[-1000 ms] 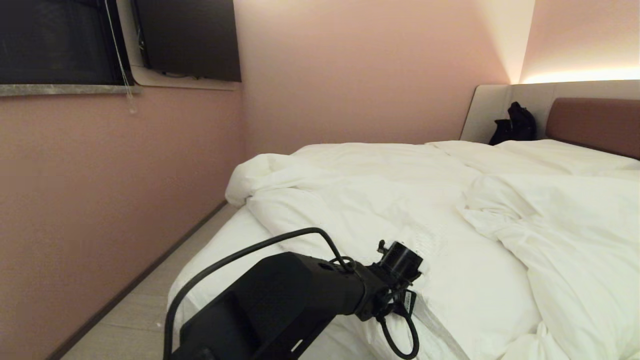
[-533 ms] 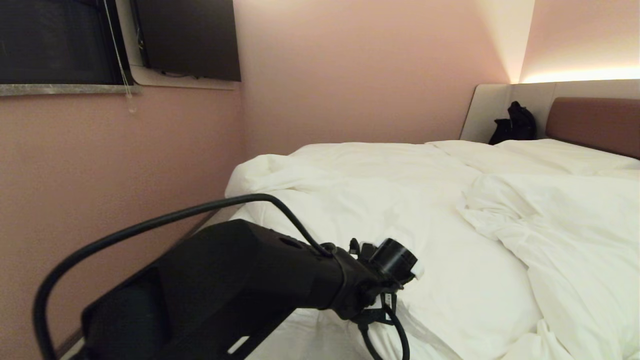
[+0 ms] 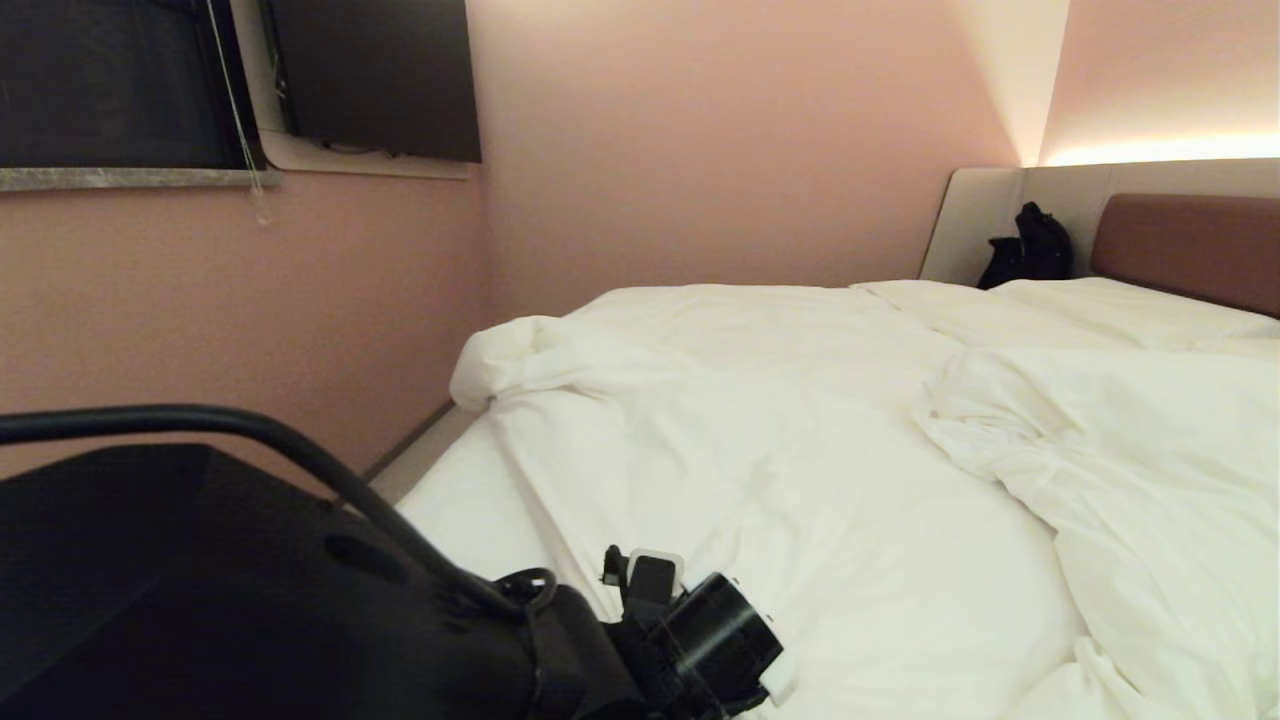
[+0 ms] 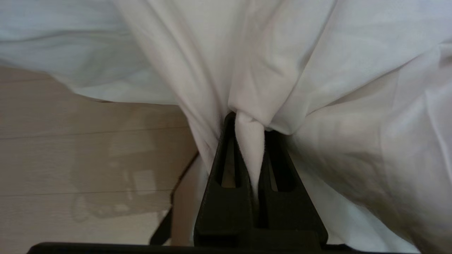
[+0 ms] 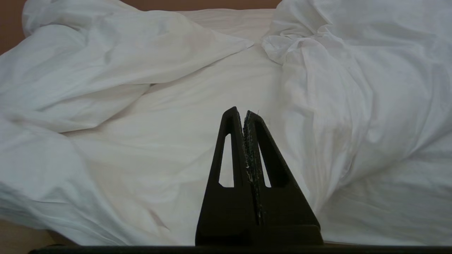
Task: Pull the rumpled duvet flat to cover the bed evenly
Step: Flatten the corners of the folded blanket
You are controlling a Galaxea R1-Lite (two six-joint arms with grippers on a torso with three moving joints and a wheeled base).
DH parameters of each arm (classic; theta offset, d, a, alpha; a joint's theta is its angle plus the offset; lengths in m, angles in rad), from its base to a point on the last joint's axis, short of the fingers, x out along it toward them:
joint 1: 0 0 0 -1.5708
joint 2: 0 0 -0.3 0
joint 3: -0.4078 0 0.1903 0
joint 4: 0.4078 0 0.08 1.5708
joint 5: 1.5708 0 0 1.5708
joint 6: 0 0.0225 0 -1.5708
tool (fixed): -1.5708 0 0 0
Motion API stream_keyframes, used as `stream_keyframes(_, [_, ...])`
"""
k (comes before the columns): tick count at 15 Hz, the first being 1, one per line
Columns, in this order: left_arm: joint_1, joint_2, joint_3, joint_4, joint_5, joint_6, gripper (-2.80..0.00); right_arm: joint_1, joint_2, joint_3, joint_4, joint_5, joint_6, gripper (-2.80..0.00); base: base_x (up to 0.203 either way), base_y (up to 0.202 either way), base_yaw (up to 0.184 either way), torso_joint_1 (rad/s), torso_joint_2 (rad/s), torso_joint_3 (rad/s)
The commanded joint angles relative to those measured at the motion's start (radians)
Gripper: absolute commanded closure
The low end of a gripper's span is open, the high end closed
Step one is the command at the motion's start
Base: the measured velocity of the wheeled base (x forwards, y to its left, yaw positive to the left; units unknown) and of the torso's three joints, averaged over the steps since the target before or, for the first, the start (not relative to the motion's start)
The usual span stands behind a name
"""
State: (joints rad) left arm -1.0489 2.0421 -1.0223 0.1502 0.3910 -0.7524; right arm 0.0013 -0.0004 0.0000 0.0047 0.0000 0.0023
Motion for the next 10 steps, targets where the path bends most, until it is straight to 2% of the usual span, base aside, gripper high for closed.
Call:
stream_keyframes(1, [-0.018, -0.106, 0.139, -0.031, 0.050, -0.007, 0.00, 0.000, 0.000, 0.000, 0.000, 0.001, 0.001, 0.00, 0.000, 0.000, 0.000, 0.000, 0.00, 0.000])
stream_keyframes(3, [-0.031, -0.101, 0.227, -0.089, 0.057, -0.008, 0.00, 0.000, 0.000, 0.000, 0.000, 0.000, -0.001, 0.00, 0.000, 0.000, 0.000, 0.000, 0.00, 0.000])
stream_keyframes(5, [-0.033, -0.098, 0.228, -0.099, 0.059, -0.008, 0.00, 0.000, 0.000, 0.000, 0.000, 0.000, 0.001, 0.00, 0.000, 0.000, 0.000, 0.000, 0.00, 0.000])
stream_keyframes(10, [-0.036, 0.105, 0.186, -0.205, 0.065, -0.005, 0.00, 0.000, 0.000, 0.000, 0.000, 0.000, 0.001, 0.00, 0.000, 0.000, 0.000, 0.000, 0.00, 0.000])
